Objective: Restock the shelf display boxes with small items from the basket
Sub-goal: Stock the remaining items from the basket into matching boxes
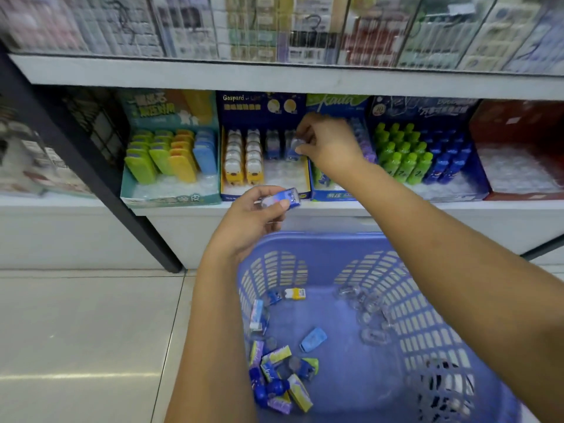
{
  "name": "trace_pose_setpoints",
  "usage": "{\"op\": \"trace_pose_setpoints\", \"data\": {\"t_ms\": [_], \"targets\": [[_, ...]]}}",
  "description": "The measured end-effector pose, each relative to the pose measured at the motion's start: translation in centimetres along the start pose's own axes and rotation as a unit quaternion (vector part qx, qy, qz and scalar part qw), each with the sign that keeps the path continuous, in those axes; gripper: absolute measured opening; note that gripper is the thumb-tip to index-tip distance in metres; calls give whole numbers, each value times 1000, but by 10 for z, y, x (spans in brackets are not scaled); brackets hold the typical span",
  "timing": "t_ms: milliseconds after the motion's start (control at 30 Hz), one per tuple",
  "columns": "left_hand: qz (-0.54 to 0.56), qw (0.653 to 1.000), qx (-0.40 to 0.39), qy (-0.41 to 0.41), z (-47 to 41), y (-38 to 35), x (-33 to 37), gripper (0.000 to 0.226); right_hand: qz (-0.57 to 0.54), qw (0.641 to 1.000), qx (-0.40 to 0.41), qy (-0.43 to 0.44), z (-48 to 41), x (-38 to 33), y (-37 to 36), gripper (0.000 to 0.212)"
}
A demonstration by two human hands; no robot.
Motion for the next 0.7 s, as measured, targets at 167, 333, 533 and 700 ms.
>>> {"op": "trace_pose_setpoints", "data": {"t_ms": [167, 333, 533, 700], "targets": [[-58, 993, 99, -34, -9, 12, 0, 27, 58, 997, -57, 7, -21, 1, -15, 26], [-26, 995, 92, -27, -13, 14, -3, 14, 93, 991, -88, 41, -28, -2, -14, 27], [-10, 998, 69, -11, -13, 8, -2, 22, 189, 976, -87, 63, -24, -5, -18, 24], [-84, 991, 91, -58, -9, 6, 7, 9, 166, 979, -115, 23, -17, -10, -15, 31]]}}
Point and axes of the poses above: each hand's wrist, its own z-axis away from the middle knuckle, its own y-axis out of the back of the hand, x = y × z, the point moved 7 cm from there along -z, towards the middle knuckle, and after that the axes turned 6 degrees about -z, right-handed, at the moved point
